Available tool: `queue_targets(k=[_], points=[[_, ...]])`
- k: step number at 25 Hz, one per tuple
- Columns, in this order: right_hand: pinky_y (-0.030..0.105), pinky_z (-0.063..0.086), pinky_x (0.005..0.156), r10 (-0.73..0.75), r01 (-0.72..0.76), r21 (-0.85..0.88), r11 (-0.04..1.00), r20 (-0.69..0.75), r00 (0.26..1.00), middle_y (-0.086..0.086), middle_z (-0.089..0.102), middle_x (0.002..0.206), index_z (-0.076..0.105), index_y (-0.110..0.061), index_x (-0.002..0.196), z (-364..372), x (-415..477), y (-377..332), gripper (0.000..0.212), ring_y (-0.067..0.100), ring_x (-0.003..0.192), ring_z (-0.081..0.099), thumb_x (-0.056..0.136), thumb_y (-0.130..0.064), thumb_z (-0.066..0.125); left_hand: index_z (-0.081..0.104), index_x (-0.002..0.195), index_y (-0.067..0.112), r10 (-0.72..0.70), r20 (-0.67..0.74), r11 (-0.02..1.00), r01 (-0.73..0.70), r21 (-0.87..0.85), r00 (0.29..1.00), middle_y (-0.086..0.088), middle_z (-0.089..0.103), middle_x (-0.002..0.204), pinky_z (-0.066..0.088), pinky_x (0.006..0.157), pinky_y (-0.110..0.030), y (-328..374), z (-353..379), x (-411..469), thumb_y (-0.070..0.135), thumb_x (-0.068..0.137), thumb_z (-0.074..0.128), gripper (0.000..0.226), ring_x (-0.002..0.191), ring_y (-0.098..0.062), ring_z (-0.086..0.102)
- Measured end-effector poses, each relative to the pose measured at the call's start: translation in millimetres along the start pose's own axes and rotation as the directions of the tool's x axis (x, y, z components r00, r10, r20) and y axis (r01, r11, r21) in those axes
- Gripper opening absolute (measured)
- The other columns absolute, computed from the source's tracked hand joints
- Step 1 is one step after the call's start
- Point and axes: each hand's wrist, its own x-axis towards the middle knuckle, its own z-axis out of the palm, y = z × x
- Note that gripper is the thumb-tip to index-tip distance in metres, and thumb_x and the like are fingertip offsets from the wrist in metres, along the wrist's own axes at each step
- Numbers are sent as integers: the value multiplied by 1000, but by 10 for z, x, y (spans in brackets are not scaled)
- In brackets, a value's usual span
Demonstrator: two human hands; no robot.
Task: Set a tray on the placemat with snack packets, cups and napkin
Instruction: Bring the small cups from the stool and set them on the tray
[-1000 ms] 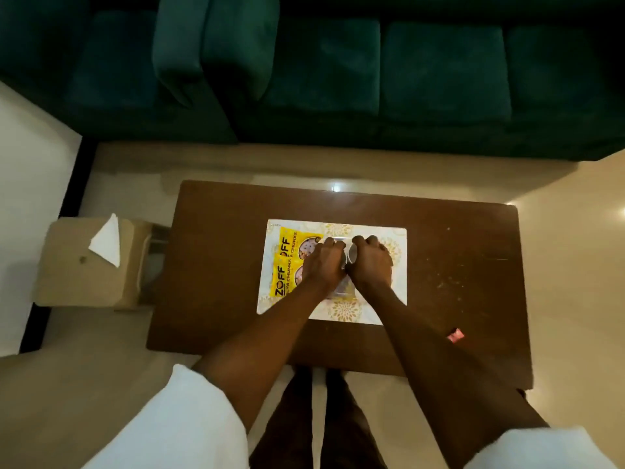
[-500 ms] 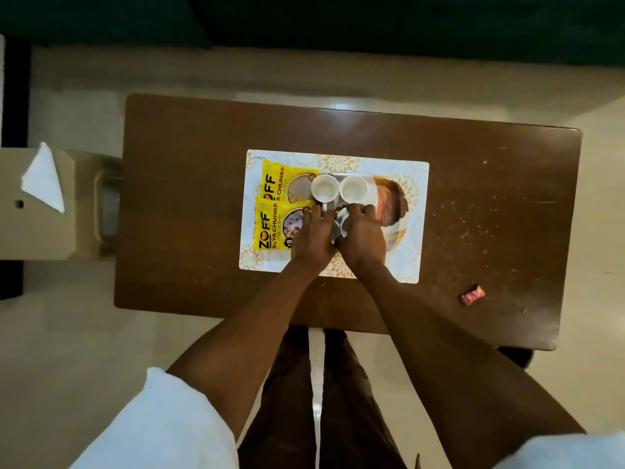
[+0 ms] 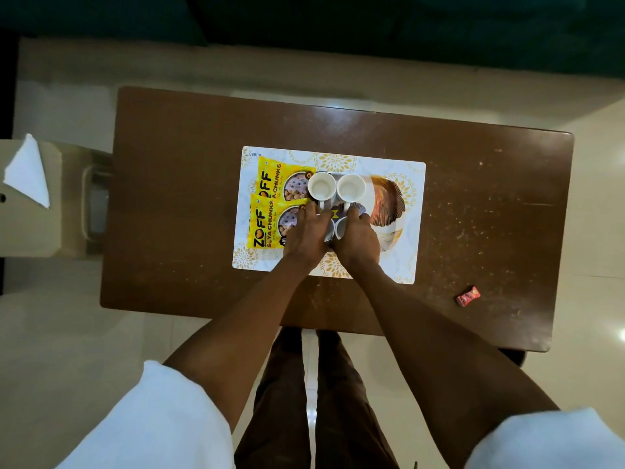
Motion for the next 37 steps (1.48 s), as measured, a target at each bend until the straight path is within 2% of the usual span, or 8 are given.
queue_targets(k=[10,16,21,24,26,30,33,37], points=[[50,59,94,-18,18,-21,1000,-24,1000,18,48,147,37,-13,151,79,153,93,85,42,119,67,83,-29,85,35,155,21,20,-66,1000,-21,-14,998,-13,44,143,60,84,-47,-2,36,-28,26,86,80,83,135,-32,45],[50,59,93,-30,31,28,999,-29,999,21,48,146,34,-9,149,113,140,57,86,44,119,66,83,-29,86,42,149,24,10,-109,1000,-11,-2,994,-12,48,139,61,80,-46,-39,60,-49,22,83,82,77,132,-32,47],[53,57,95,-31,32,22,999,-4,999,21,48,145,32,-10,150,-105,-5,63,93,46,124,63,81,-36,88,46,147,25,35,-130,999,-35,4,991,-11,54,132,54,89,-41,-23,-120,-149,37,81,82,76,123,-30,52],[54,45,112,-56,56,-12,998,-6,998,22,33,160,27,-5,156,-526,-305,24,99,44,147,40,83,-42,83,41,150,24,13,-124,1000,-13,-1,992,-13,45,146,50,101,-43,92,-505,-402,38,82,80,80,137,-35,45],[51,39,117,-84,82,-74,994,-32,996,18,30,163,26,-7,158,-977,-489,-145,97,39,152,30,84,-37,80,38,152,21,8,-147,1000,-5,18,989,-13,37,155,46,108,-43,166,-989,-578,37,87,73,76,144,-35,38],[46,49,103,-174,149,-148,978,-171,970,10,42,150,33,-15,154,-2081,-776,-809,84,34,141,42,85,-40,75,41,147,17,0,-319,998,20,59,948,-8,43,145,43,107,-41,313,-2257,-896,42,92,64,64,137,-29,42],[45,49,106,-301,254,-196,947,-262,917,9,41,152,32,-16,157,-2813,-982,-1375,82,32,140,42,91,-49,68,36,151,14,-52,-436,998,60,4,899,-9,41,151,39,112,-42,359,-3194,-1138,49,92,64,74,143,-28,38],[46,51,104,-420,333,-271,903,-394,818,7,38,155,31,-19,159,-3714,-1349,-2168,84,31,141,42,92,-58,64,27,159,12,-66,-653,996,88,1,754,-9,36,159,35,120,-42,183,-4428,-1678,55,95,58,83,150,-27,32]])
